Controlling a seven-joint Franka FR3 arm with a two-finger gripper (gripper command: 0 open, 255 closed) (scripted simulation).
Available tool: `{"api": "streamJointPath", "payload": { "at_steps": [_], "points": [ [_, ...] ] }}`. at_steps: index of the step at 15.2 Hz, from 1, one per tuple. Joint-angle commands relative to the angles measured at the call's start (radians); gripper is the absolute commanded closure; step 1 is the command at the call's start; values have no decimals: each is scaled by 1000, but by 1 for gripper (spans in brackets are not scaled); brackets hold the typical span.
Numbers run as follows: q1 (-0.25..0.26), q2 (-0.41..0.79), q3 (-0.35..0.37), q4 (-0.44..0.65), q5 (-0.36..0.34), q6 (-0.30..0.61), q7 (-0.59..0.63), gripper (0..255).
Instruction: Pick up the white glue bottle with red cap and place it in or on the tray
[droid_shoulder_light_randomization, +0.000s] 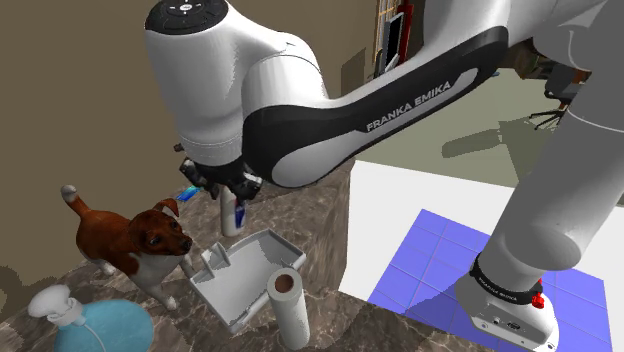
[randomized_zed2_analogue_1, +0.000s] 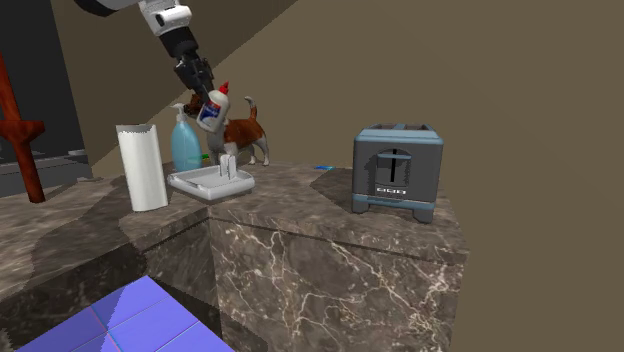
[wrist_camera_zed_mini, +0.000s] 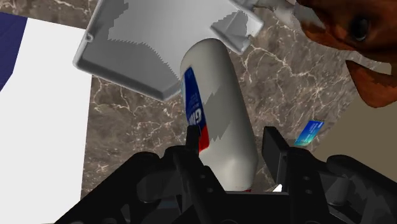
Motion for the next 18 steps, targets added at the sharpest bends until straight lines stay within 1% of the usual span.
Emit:
{"api": "streamJointPath", "payload": {
  "at_steps": [1, 2, 10, 18],
  "points": [
    [28, 42, 31, 49, -39, -44, 60, 255],
    [39, 58, 41, 65, -53, -59, 81, 255],
    [43, 85, 36, -15, -98, 26, 137, 255],
    [50, 129, 28, -78, -165, 101, 206, 255]
  ]
}}
